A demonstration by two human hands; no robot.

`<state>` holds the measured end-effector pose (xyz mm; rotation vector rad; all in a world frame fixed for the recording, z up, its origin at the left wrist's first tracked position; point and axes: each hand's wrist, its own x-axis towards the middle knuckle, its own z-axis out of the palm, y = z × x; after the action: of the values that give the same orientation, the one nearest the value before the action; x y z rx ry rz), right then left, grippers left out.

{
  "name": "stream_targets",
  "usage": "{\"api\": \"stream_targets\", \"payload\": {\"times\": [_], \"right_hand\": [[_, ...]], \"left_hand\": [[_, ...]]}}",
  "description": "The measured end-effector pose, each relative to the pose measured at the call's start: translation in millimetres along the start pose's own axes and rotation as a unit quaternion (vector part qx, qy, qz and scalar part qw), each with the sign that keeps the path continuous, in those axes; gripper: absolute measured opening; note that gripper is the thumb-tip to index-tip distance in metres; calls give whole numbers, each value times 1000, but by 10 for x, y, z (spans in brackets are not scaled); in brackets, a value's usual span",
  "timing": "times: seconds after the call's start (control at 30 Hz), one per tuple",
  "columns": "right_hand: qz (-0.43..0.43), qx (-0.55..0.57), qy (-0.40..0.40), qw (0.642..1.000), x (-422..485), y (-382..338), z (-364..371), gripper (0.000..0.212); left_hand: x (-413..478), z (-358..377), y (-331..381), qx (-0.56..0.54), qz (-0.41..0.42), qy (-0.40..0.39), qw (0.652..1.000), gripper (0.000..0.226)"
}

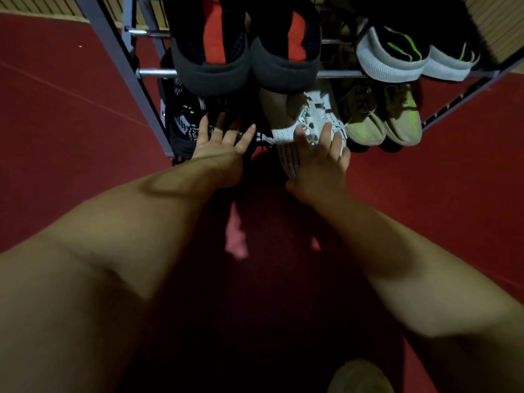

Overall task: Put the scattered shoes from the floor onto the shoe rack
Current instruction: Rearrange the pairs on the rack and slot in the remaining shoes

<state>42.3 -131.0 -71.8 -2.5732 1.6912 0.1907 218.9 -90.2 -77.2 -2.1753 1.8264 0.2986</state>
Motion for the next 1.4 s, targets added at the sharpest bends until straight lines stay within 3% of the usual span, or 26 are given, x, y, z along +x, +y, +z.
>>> {"api": "stream_targets", "payload": {"times": [0.2,0.43,0.6,0.7,0.77,0.97,1.03,1.2,1.27,1.33,1.4], "right_hand": [[44,-12,0,999,320,-209,-56,98],[-36,61,-35,997,-183,188,-120,114],[-188,-74,-181,963,-853,1004,87,106],[-146,-90,-163,972,-1095,1329,180,100],[-111,-93,-185,972,-1116,1304,167,99],[-168,-64,-178,967,-1032,595,233,103],[-171,-70,-167,969,-1010,584,255,98],[-299,-108,-129,939,-1037,1007,238,68],[-259,-142,-185,937,-1045,1216,137,59],[-168,-101,-242,950,-1030,1311,-30,45],[-83,-15,-168,982,-937,1224,-200,31]], "left_hand": [[5,-24,-45,-17,17,-7,1000,75],[18,-43,-99,-6,36,-15,999,76],[-136,7,-36,4,35,45,998,78],[-299,148,82,-17,82,94,992,83],[-397,280,206,24,130,65,989,83],[-576,628,412,19,153,-125,980,84],[-579,645,418,21,158,-149,976,83],[-483,619,477,0,141,-138,980,83],[-464,609,537,-14,135,-141,981,84],[-451,621,597,-33,128,-152,979,84],[-450,652,632,-39,124,-164,978,83]]}}
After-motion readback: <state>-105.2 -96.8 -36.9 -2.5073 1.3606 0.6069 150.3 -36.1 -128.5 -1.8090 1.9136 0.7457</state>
